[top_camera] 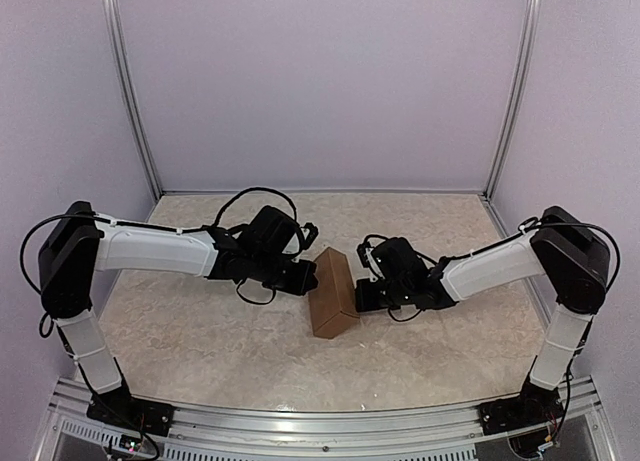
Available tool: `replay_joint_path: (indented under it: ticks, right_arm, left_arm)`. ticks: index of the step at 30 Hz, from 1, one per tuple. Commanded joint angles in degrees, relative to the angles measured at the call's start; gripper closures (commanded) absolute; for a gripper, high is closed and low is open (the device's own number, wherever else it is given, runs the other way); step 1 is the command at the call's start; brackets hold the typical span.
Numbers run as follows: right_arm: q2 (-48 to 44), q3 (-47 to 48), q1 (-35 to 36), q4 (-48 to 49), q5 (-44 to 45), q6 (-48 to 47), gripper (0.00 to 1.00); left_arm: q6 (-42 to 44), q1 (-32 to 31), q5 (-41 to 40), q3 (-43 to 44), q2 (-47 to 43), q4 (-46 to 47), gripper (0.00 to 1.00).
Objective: Fold the paper box
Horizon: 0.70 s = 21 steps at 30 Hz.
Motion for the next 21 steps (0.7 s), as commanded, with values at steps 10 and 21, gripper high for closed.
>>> replay_joint_path:
  ticks: [10,21]
  right_arm:
    - [-3.42,-2.35,-1.87,-2.64,2.26,-2.69,1.0]
    - [-11.92,-1.48,-2.08,-10.8,12.69,-10.4,1.0]
  left_arm:
    - [1.24,0.44,-0.78,5.24,1.24,-1.72,1.0]
    - [2.6,1.99,-14.99,4.02,-6.83,-7.78,0.9]
